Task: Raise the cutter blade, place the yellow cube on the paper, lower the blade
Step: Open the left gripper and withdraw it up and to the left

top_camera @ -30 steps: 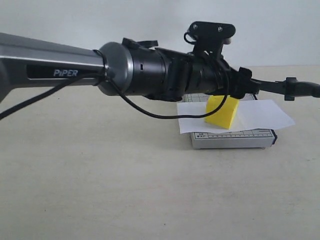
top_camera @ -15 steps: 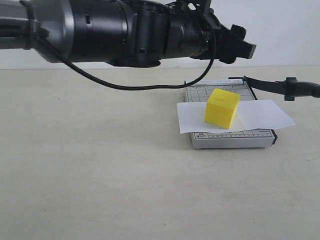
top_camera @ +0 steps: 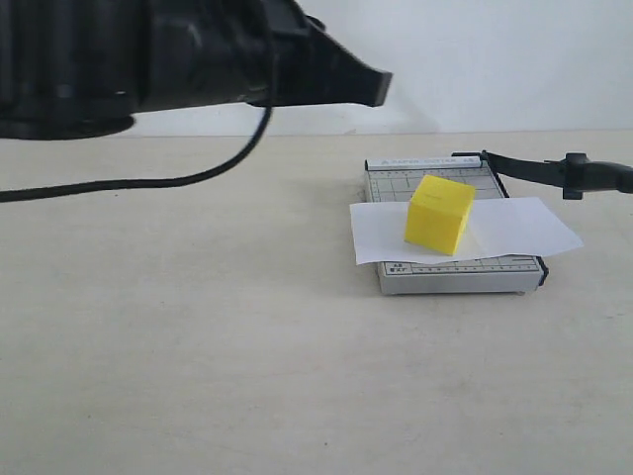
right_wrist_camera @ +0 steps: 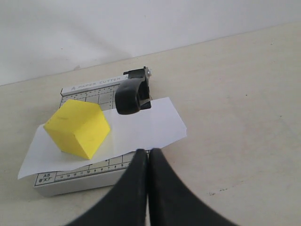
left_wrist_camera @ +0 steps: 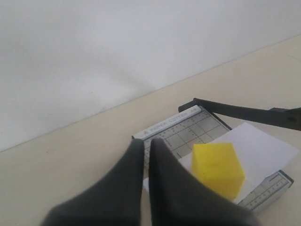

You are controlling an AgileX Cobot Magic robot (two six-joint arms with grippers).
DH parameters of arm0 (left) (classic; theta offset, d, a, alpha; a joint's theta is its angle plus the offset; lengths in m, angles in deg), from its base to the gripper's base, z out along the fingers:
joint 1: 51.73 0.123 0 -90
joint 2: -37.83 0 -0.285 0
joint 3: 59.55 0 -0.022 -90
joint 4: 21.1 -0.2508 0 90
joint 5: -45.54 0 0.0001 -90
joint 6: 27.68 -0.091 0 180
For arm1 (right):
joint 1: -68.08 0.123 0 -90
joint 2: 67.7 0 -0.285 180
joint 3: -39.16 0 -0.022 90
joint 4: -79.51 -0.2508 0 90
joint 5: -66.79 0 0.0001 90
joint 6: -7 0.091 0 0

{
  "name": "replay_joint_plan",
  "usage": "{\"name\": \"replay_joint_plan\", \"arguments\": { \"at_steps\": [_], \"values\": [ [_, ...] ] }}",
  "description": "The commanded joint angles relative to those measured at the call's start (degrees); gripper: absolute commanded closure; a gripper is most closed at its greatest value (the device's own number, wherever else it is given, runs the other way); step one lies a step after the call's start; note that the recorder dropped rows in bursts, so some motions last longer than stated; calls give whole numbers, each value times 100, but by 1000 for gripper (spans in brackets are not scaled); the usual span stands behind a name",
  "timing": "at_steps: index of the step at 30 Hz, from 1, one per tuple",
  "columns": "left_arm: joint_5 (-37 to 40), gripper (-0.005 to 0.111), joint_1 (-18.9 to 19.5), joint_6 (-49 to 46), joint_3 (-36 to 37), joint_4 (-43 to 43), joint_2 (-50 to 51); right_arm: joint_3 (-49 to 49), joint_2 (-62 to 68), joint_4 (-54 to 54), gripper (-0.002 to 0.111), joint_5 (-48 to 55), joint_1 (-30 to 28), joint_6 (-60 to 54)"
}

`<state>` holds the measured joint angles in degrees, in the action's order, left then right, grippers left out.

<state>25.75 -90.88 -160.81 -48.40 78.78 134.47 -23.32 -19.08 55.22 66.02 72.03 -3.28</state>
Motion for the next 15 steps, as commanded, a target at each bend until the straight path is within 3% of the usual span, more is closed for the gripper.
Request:
{"name": "replay_joint_plan", "arguments": {
  "at_steps": [1, 9, 15],
  "values": [
    [-130, 102, -14, 64, 825, 6, -1002, -27, -16, 37, 108, -66, 0, -35],
    [-77, 102, -14, 783, 2743, 6, -3208, -27, -16, 37, 108, -68, 0, -83],
    [478, 102, -14, 783, 3811, 6, -4835, -27, -16, 60, 108, -25, 0, -150]
  ]
}}
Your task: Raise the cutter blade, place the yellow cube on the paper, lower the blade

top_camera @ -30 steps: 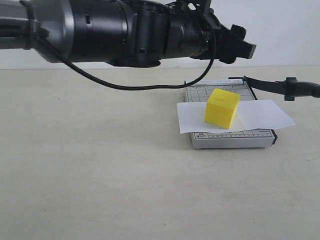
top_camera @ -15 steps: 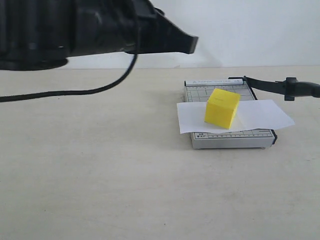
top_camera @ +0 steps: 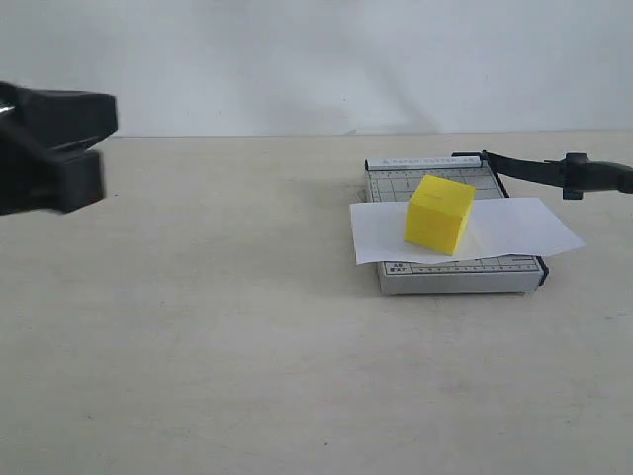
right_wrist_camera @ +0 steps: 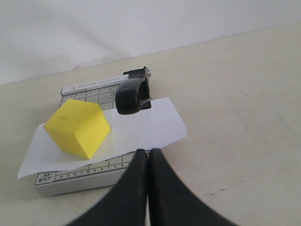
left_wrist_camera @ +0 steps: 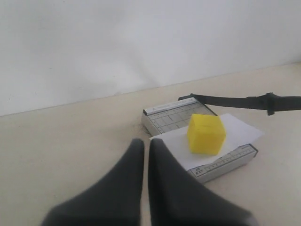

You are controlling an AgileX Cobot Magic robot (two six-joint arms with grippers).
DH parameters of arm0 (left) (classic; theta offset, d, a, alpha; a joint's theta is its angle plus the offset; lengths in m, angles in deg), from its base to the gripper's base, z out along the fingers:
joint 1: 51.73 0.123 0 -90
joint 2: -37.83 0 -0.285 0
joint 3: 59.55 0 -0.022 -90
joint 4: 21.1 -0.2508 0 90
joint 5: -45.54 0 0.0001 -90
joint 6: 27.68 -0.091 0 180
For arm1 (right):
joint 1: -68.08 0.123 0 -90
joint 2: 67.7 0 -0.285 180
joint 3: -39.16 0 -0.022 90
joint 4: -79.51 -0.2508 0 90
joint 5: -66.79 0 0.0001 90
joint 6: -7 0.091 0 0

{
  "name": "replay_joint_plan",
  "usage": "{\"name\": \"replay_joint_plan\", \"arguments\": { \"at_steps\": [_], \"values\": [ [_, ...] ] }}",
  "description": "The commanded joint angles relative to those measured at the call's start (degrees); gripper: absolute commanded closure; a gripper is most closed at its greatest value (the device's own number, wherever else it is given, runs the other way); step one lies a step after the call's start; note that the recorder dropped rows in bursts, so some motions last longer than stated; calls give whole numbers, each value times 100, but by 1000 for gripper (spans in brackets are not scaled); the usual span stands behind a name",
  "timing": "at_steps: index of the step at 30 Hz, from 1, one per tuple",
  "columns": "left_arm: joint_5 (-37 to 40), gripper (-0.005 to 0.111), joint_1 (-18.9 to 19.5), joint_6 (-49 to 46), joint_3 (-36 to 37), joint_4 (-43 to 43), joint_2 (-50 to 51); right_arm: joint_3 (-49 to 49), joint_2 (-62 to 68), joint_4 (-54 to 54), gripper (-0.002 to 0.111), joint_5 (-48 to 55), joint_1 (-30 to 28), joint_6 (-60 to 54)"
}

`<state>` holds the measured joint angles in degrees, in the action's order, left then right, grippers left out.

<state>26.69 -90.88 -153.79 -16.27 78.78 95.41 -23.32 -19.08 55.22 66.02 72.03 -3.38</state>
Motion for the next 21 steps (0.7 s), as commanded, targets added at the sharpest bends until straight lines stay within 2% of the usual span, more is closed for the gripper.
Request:
{"name": "replay_joint_plan", "arguments": {
  "at_steps": [1, 9, 21],
  "values": [
    [447, 102, -14, 81, 717, 6, -1144, -27, -16, 60, 108, -29, 0, -194],
    [678, 102, -14, 81, 1538, 6, -2997, -27, -16, 60, 108, -33, 0, -220],
    [707, 102, -14, 619, 2247, 6, -4718, -27, -16, 60, 108, -22, 0, -220]
  ]
}}
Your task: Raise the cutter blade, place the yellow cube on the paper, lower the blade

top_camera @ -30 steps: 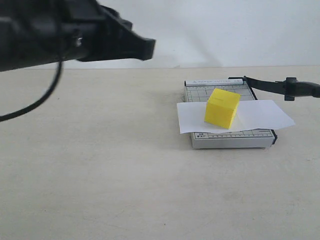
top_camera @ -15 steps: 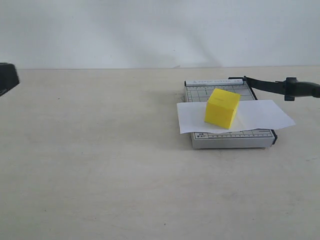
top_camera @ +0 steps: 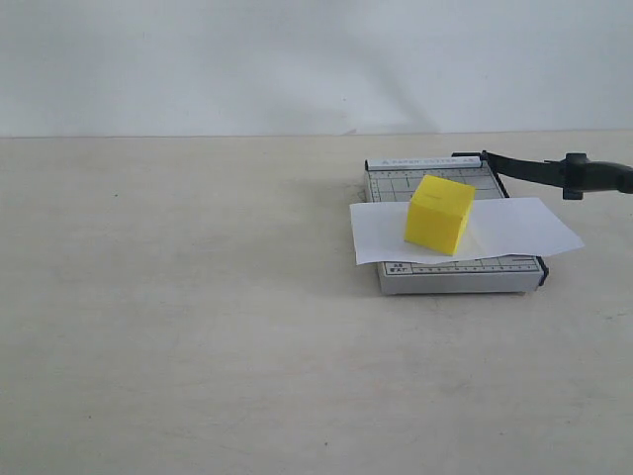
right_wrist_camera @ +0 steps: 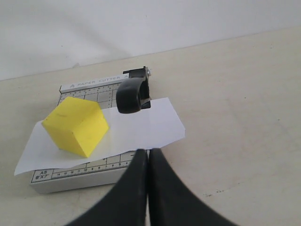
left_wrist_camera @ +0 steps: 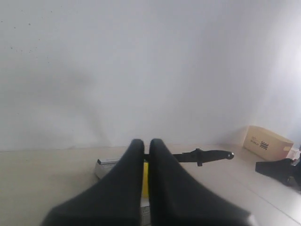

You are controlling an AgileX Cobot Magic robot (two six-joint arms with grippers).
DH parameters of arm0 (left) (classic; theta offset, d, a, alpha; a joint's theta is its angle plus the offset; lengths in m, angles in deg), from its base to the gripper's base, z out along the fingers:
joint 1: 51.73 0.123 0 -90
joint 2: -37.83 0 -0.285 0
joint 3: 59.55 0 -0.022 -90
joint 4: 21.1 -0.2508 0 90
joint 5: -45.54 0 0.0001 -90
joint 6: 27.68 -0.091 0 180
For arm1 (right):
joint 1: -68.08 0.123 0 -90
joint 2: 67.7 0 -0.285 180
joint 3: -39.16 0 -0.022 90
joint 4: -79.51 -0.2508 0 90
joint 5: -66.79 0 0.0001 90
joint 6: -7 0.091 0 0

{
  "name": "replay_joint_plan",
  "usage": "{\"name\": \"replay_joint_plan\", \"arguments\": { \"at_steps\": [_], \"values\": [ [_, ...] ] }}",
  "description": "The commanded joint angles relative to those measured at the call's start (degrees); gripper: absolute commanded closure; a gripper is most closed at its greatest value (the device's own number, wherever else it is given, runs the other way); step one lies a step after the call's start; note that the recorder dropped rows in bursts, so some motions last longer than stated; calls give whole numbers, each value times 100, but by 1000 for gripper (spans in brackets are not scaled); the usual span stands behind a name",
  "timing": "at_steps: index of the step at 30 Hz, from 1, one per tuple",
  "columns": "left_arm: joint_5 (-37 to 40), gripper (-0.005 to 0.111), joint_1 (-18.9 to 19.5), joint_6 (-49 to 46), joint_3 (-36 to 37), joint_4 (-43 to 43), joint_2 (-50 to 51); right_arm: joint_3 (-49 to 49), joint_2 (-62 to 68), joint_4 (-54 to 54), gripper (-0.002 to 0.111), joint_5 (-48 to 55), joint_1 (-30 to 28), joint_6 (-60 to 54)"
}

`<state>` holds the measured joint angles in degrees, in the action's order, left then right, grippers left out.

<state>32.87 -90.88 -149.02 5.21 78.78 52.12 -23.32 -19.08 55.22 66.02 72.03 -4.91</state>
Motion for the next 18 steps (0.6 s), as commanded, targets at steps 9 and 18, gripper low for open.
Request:
{"name": "replay_joint_plan", "arguments": {
  "at_steps": [9, 18],
  "values": [
    [53, 102, -14, -363, 119, 6, -650, -27, -16, 60, 108, -22, 0, -67],
    [47, 102, -14, -362, 119, 6, -650, -27, -16, 60, 108, -22, 0, -67]
  ]
}}
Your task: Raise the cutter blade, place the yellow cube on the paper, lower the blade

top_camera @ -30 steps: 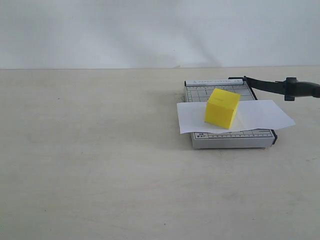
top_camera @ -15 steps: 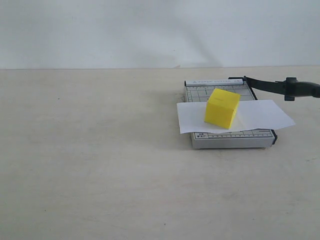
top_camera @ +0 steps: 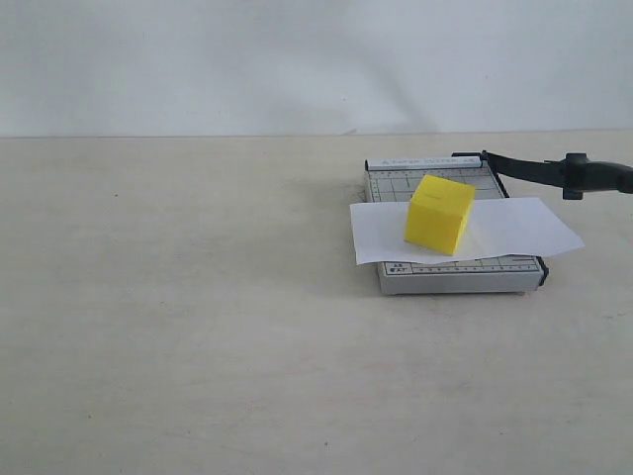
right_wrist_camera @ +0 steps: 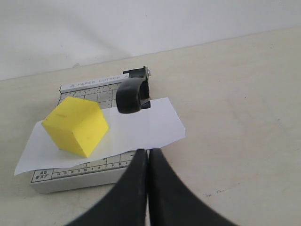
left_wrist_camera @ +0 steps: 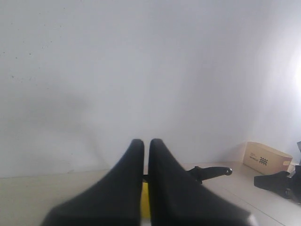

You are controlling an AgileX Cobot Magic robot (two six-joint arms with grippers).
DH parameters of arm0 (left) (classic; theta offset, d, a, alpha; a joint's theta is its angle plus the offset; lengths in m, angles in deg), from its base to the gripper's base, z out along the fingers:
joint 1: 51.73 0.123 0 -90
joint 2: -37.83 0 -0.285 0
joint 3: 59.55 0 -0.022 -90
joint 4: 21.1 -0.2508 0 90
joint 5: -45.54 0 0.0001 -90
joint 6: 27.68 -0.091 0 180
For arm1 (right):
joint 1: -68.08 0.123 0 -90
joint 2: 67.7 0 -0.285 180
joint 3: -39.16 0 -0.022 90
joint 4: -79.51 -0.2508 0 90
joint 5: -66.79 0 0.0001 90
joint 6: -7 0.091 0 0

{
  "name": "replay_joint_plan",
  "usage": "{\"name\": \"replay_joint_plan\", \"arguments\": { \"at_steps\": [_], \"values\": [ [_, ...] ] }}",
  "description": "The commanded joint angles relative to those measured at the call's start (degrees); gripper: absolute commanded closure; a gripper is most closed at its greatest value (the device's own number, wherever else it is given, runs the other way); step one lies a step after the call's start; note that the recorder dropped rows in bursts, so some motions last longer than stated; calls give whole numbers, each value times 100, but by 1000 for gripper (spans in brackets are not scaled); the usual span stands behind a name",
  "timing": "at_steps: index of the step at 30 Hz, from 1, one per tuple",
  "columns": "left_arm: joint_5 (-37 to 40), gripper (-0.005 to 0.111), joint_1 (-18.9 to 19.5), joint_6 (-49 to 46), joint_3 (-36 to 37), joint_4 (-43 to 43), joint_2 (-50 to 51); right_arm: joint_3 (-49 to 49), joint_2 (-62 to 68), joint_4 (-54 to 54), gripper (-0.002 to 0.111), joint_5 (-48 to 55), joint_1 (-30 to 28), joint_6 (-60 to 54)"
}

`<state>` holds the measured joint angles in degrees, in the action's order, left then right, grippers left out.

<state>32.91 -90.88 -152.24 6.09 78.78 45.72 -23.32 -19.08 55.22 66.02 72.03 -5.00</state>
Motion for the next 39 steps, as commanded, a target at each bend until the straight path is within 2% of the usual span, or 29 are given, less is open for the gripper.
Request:
{"name": "replay_joint_plan", "arguments": {
  "at_steps": [1, 12, 21, 25, 32, 35, 39],
  "values": [
    [43, 102, -14, -41, 31, 6, -10, -27, -16, 60, 108, -22, 0, -58],
    [43, 102, -14, -41, 124, 6, -10, -27, -16, 60, 108, -34, 0, -58],
    [70, 102, -14, -41, 1100, 6, -10, -27, -16, 60, 108, -21, 0, -465],
    [37, 102, -14, -58, 1157, 6, -10, 302, -16, 60, 108, 434, 0, -852],
    [63, 102, -14, -58, 1157, 6, -10, 1123, -16, 85, 108, 1259, 0, -845],
    [63, 102, -14, -58, 1157, 6, -10, 1438, -16, 97, 99, 1510, 0, -845],
    [63, 102, -14, -58, 1157, 6, -10, 1718, -16, 97, 81, 1771, 0, -867]
  ]
}}
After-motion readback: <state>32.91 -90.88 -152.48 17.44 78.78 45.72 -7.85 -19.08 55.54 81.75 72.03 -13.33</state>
